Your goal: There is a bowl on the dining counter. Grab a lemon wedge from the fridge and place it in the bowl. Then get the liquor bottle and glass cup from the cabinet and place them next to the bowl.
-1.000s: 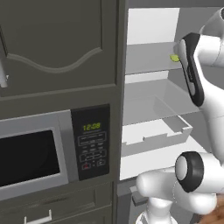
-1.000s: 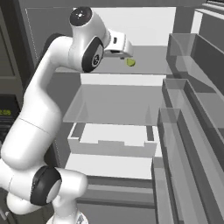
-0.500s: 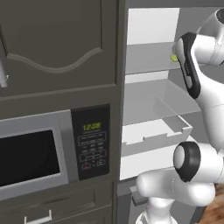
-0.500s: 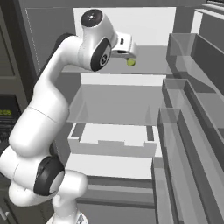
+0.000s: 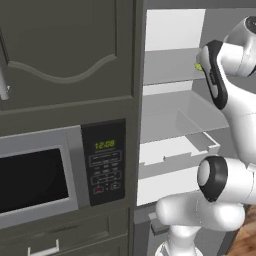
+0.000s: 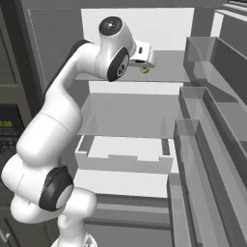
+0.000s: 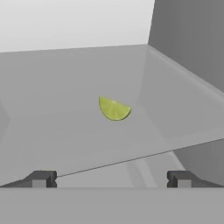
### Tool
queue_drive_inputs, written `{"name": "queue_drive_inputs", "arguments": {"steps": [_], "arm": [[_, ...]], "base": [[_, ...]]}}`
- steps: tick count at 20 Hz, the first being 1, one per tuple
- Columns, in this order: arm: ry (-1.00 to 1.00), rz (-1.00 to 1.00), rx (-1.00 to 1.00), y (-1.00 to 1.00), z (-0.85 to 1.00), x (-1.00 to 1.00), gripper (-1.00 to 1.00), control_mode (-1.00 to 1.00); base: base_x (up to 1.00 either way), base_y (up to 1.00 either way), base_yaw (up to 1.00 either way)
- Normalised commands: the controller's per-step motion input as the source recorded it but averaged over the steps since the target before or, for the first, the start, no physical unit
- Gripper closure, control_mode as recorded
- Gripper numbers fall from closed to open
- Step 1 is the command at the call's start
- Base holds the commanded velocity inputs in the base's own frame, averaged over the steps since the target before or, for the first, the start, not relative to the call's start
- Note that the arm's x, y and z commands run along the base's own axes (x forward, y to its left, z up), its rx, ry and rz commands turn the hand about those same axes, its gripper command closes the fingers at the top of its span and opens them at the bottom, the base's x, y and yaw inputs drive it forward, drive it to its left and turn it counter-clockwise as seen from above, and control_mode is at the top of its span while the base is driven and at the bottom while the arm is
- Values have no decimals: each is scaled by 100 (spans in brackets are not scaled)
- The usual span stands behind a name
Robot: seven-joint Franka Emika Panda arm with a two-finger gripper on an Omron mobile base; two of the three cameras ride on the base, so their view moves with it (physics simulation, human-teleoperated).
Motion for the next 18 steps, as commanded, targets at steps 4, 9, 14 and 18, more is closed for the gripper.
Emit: {"name": "queue_drive_inputs", "arguments": {"steps": [4, 9, 14, 18], "arm": [[-1, 0, 4, -14, -7, 21, -100, -100], [0, 1, 7, -8, -5, 27, -100, -100], [0, 2, 10, -5, -3, 29, -100, -100], [0, 1, 7, -8, -7, 29, -100, -100]], "base": [[0, 0, 0], [0, 0, 0], [0, 0, 0], [0, 0, 0]]}}
